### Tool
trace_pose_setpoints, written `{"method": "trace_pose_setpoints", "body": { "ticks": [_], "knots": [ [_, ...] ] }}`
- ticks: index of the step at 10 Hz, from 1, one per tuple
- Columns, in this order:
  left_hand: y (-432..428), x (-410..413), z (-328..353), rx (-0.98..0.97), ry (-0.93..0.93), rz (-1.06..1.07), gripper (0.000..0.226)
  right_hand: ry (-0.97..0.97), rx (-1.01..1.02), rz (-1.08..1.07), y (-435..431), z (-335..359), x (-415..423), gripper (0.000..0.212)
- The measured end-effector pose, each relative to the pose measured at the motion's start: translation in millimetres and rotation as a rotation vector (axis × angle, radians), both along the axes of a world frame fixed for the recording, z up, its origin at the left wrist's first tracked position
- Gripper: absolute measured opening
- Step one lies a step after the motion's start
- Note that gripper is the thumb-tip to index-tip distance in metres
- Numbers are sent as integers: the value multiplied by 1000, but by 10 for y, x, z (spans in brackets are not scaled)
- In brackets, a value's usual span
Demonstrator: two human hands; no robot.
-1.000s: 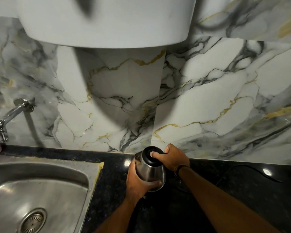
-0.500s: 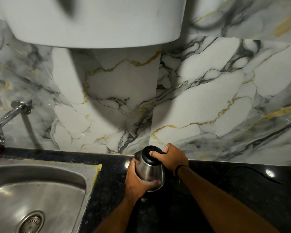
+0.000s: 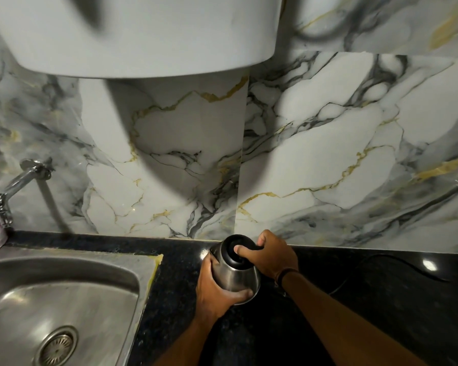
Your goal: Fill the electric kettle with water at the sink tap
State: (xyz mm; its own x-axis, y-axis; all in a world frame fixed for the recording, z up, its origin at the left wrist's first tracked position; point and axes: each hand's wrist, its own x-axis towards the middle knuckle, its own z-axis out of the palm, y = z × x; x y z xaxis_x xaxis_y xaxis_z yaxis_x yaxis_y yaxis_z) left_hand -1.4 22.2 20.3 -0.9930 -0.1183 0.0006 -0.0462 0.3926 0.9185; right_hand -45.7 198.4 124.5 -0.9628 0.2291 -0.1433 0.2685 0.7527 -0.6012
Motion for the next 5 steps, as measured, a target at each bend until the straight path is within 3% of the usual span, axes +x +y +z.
{"method": "trace_pose_setpoints", "body": {
  "ticks": [5],
  "knots": [
    [-26, 2, -58, 104, -21, -59, 139, 48, 61, -6, -99, -14, 40, 73]
  ]
}}
